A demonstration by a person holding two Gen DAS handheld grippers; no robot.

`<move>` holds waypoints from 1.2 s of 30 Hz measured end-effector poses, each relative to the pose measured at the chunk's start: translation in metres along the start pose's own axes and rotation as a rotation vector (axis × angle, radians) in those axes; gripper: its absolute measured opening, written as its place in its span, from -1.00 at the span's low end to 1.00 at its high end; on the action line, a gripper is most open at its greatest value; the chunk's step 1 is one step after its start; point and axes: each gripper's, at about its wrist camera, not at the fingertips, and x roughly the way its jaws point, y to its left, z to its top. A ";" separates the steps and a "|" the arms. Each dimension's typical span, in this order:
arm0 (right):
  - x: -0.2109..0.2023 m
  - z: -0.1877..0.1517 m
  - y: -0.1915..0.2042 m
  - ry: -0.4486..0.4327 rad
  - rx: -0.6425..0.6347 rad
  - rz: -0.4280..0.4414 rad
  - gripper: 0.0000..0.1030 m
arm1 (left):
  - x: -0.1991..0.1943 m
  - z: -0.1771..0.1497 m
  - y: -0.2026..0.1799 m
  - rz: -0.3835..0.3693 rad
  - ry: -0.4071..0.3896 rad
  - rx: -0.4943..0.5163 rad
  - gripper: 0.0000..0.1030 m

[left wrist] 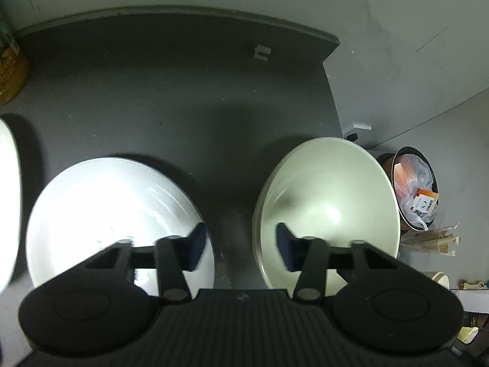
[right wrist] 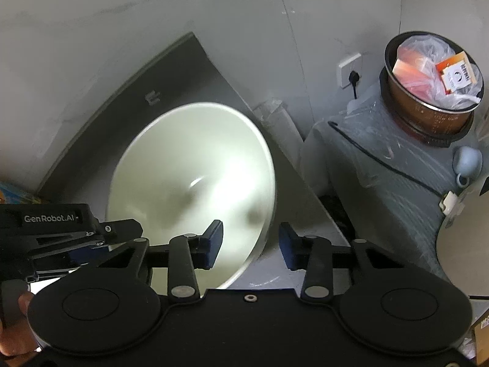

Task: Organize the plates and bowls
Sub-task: 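Close the right gripper on the smaller cream bowl rim while the left gripper grips it, then lift the smaller cream bowl and carry it over the stacked bowls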

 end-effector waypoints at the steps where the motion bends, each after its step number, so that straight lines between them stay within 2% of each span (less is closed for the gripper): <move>1: 0.003 0.000 0.000 0.006 -0.002 0.001 -0.37 | 0.003 0.000 0.000 -0.003 0.006 -0.002 -0.35; 3: 0.005 -0.001 0.001 0.005 -0.002 -0.009 -0.48 | 0.007 0.002 -0.001 -0.006 0.015 -0.003 -0.62; 5: 0.006 0.000 -0.001 0.004 -0.002 0.006 -0.64 | 0.011 0.004 -0.001 -0.015 0.021 0.000 -0.72; 7: 0.004 -0.002 -0.004 0.012 0.008 0.028 -0.64 | 0.011 0.006 -0.004 -0.016 0.021 0.017 -0.90; 9: 0.003 -0.004 -0.004 0.006 0.000 0.024 -0.64 | 0.011 0.006 -0.005 0.008 0.011 0.025 -0.90; 17: -0.018 -0.012 0.004 -0.034 -0.010 0.048 -0.63 | -0.006 0.000 -0.005 -0.023 -0.012 0.046 -0.90; 28: -0.071 -0.036 0.028 -0.089 -0.007 0.085 -0.61 | -0.071 -0.021 0.014 -0.094 -0.094 0.073 -0.90; 36: -0.098 -0.062 0.046 -0.142 -0.019 0.075 -0.61 | -0.108 -0.042 0.038 -0.128 -0.117 0.084 -0.90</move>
